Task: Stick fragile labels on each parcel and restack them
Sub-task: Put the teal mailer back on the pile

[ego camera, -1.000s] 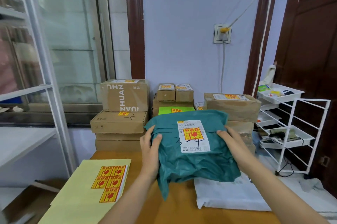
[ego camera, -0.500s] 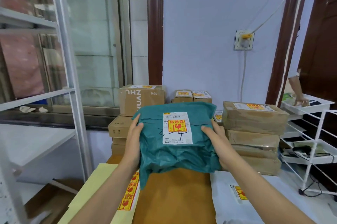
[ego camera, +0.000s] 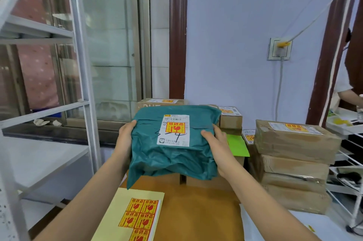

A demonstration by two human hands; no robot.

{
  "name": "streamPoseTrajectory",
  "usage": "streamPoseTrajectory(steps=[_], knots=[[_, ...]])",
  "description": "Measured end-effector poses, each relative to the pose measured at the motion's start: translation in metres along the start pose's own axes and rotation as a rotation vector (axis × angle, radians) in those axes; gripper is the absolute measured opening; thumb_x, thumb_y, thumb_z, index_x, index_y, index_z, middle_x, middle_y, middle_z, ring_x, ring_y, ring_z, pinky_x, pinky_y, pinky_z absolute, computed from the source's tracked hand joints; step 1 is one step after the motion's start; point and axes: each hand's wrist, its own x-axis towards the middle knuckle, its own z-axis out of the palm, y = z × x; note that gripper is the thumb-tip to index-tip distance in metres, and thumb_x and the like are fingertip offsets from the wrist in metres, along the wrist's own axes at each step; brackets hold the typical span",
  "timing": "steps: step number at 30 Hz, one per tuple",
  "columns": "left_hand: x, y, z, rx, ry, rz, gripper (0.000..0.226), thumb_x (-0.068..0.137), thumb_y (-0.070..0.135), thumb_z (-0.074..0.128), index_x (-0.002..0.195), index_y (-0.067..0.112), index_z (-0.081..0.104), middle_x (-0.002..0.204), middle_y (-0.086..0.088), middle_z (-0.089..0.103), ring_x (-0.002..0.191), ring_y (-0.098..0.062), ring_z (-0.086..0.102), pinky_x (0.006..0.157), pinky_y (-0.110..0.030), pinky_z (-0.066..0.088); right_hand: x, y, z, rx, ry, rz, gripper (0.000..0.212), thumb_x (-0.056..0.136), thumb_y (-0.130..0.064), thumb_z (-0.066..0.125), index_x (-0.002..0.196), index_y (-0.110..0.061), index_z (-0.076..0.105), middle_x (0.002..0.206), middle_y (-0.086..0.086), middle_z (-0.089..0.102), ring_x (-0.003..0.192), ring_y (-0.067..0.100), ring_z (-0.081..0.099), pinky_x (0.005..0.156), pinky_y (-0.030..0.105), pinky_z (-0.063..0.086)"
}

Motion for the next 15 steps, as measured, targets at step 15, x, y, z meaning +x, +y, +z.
streamPoseTrajectory(steps=[15], knots=[[0.076, 0.001, -0.020, -0.065, 0.031, -0.235, 0.050, 0.083, 0.046, 0.066, 0.114, 0.007, 0.063, 0.112, -0.017, 0.068, 0.106, -0.036, 0.063, 0.097, -0.047, 0.047, 0.058, 0.028, 0.044, 0.018, 0.013, 0.037, 0.047, 0.094, -0.032, 0.053, 0.139, -0.027, 0.041, 0.121, -0.002, 0.036, 0.116, 0.018, 0.046, 0.104, 0.046, 0.041]])
